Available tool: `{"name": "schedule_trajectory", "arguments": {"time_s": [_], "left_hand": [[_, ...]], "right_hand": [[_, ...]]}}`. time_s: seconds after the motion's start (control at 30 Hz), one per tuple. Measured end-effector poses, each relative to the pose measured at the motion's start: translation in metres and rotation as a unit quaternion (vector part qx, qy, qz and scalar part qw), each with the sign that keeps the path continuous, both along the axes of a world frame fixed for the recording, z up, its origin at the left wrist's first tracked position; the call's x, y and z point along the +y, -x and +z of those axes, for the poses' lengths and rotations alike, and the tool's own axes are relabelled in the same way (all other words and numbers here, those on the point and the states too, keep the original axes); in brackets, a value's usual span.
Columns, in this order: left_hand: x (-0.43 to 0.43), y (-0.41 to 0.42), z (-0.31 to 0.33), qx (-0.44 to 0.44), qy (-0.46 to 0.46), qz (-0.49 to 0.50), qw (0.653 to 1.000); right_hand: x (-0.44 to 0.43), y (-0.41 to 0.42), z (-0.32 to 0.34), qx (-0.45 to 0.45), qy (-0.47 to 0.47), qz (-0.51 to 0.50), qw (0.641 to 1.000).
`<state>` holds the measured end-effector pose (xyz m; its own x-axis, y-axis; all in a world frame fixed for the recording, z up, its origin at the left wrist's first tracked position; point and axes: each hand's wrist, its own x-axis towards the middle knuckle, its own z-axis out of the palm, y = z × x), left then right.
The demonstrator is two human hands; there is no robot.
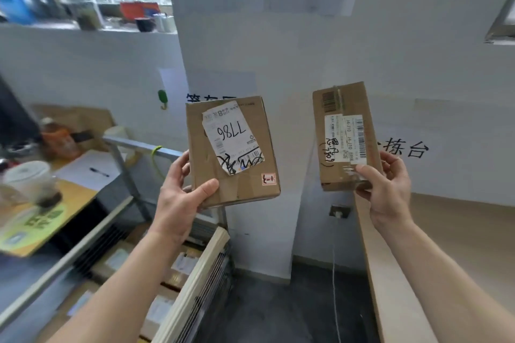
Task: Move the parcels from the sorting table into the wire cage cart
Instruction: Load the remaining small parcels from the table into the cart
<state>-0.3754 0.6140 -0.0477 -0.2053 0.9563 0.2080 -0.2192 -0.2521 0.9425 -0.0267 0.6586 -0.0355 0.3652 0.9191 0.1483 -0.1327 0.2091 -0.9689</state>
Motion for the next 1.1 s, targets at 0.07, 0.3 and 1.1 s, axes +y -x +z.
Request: {"name": "schedule_trajectory", "arguments": {"time_s": [0.07,0.3,1.1], "left_hand": [[-0.021,0.021,0.002,-0.001,0.001,0.021,1.0],[-0.082,0.103,0.005,0.004,0.004,0.126,0.992],[-0.35,0.37,-0.002,0.012,0.004,0.352,0.936]], "right_hand": [[0.0,0.024,0.002,0.0,0.0,0.022,1.0],[-0.008,0.122,0.018,-0.005,-0.013,0.118,0.993],[-0.15,0.469,0.021,-0.049,-0.027,0.346,0.937]]}}
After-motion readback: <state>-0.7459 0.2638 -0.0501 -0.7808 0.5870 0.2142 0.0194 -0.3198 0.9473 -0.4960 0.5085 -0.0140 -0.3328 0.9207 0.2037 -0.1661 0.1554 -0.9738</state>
